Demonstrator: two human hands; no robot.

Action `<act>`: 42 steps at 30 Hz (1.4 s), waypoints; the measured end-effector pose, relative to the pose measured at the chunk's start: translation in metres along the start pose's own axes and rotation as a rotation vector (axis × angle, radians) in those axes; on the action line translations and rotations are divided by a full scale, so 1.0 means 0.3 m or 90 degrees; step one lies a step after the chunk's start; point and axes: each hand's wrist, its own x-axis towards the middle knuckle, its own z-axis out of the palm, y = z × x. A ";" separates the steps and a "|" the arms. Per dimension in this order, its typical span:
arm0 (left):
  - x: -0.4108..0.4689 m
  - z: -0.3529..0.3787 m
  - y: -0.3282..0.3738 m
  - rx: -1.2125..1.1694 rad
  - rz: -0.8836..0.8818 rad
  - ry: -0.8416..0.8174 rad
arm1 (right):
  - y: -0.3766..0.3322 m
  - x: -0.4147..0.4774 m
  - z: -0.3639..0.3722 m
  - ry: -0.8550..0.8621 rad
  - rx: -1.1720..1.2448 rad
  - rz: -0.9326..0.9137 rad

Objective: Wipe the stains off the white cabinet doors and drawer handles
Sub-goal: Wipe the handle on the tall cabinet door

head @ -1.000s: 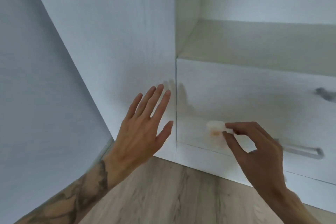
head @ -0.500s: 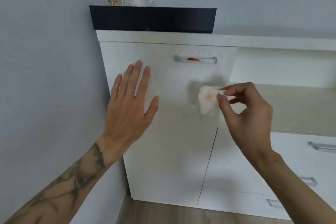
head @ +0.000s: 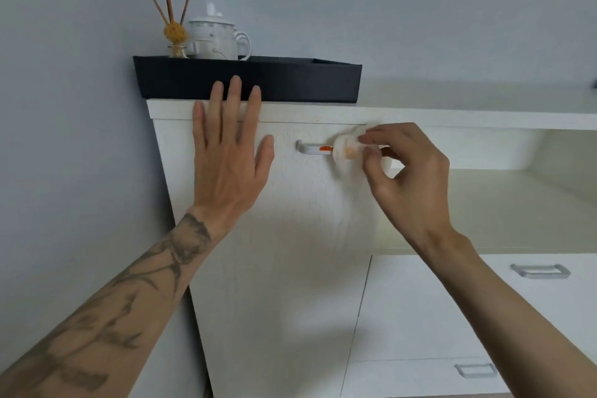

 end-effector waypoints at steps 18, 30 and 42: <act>0.003 0.082 0.012 0.031 -0.009 0.068 | 0.163 0.018 0.040 0.007 -0.049 -0.125; 0.004 0.091 0.003 0.032 -0.008 0.064 | 0.118 0.022 0.035 -0.012 -0.057 -0.095; 0.005 0.088 0.004 0.025 -0.007 0.060 | 0.066 0.015 0.099 -0.005 -0.053 -0.100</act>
